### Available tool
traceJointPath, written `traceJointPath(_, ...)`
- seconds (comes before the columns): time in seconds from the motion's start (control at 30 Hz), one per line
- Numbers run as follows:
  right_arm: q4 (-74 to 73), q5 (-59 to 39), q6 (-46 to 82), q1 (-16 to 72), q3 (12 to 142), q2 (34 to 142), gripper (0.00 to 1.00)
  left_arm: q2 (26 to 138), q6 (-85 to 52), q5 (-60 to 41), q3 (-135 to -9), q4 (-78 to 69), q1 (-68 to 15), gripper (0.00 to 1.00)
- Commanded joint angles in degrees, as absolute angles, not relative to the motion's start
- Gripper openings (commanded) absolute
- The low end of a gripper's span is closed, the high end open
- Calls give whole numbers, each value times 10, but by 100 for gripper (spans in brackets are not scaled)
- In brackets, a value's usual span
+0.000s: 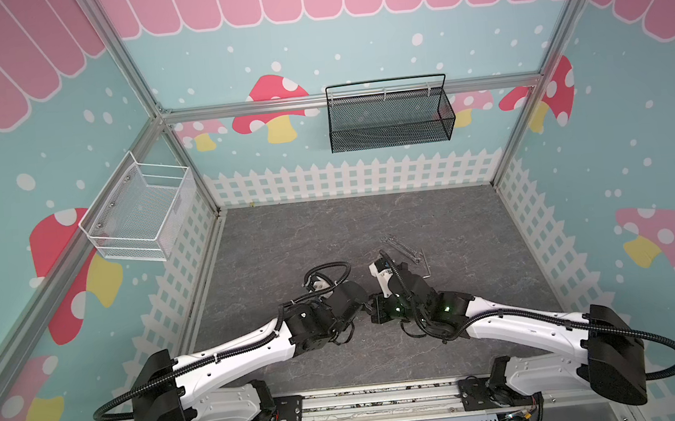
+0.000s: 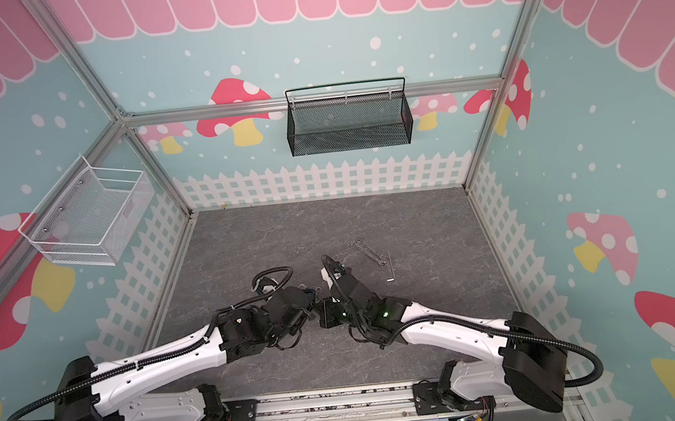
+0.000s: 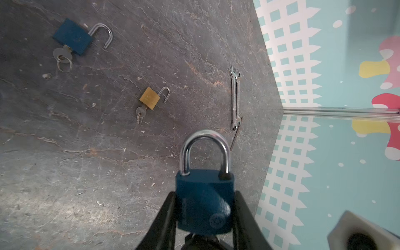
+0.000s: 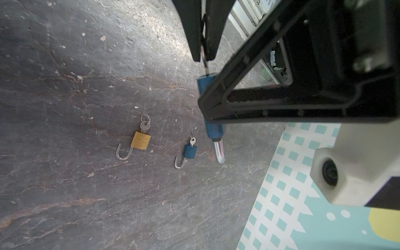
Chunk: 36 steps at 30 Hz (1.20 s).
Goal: Unlock with the key
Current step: 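Push the key into the padlock's keyhole with the right gripper while the left holds it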
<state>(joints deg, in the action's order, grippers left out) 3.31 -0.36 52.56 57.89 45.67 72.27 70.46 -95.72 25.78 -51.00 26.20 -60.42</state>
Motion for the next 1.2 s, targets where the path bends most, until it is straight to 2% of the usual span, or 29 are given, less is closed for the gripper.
traceJointPath(0.0,-11,36,517,586,478,712,0,709,-969,221,-531,250,-620,0)
traceJointPath(0.13,-83,-2,518,583,454,701,0,709,-978,206,-526,228,-632,0)
traceJointPath(0.47,-153,-127,527,562,447,684,0,674,-980,212,-485,184,-637,0)
traceJointPath(0.57,-201,-194,564,542,434,681,0,662,-975,211,-457,120,-639,0)
traceJointPath(0.8,-339,-296,665,499,402,682,0,654,-967,207,-441,69,-642,0)
traceJointPath(1.03,-410,-318,737,488,372,686,0,640,-961,232,-420,19,-648,0)
traceJointPath(1.17,-431,-291,771,488,345,678,0,646,-956,233,-403,-40,-649,0)
